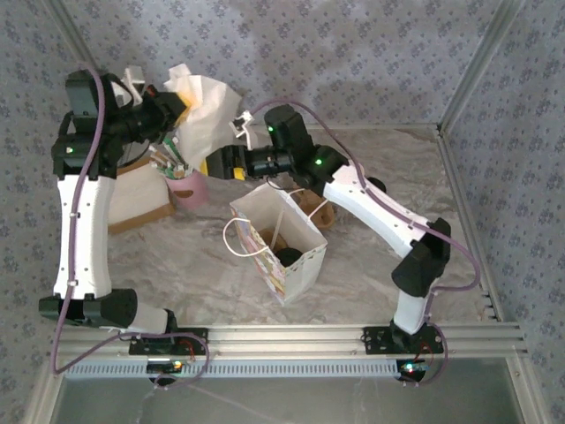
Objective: Pack the takeout coffee
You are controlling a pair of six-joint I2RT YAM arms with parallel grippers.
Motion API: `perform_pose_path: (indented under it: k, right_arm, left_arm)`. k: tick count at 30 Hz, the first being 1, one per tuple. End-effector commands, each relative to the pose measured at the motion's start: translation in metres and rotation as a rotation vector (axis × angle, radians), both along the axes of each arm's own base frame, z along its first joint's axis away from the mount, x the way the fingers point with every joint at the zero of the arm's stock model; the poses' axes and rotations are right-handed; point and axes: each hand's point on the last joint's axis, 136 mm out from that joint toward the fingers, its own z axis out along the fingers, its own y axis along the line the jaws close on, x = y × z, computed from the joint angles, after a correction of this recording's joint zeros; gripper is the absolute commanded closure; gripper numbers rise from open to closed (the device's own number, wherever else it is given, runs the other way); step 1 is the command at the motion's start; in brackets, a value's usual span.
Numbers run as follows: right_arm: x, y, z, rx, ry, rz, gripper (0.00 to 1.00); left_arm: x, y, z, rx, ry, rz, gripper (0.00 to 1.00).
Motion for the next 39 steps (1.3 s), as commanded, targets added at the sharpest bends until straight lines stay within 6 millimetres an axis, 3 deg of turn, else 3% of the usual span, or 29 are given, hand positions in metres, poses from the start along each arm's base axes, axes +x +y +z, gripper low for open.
perform_pose_path:
  k: [1, 7, 15, 25, 32, 39]
  right_arm:
    - [0.009, -0.023, 0.042, 0.087, -0.167, -0.108, 0.07]
    - [0.015, -0.054, 0.051, 0.104, -0.238, -0.175, 0.11]
    - [0.029, -0.087, 0.048, 0.097, -0.235, -0.242, 0.06]
    - [0.033, -0.122, 0.048, 0.118, -0.264, -0.274, 0.00]
    - [0.016, -0.124, 0.065, 0.195, -0.293, -0.185, 0.03]
    - [0.004, -0.126, 0.071, 0.217, -0.304, -0.151, 0.19]
  left_arm:
    - [-0.012, -0.024, 0.024, -0.087, -0.063, -0.073, 1.00]
    - [-0.020, -0.048, 0.013, -0.139, -0.018, -0.151, 1.00]
    - [-0.032, -0.080, 0.010, -0.204, -0.001, -0.251, 1.00]
    - [-0.043, -0.116, 0.007, -0.318, 0.034, -0.376, 1.00]
    - [-0.048, -0.148, -0.001, -0.396, 0.073, -0.461, 1.00]
    - [-0.050, -0.166, -0.008, -0.415, 0.094, -0.491, 1.00]
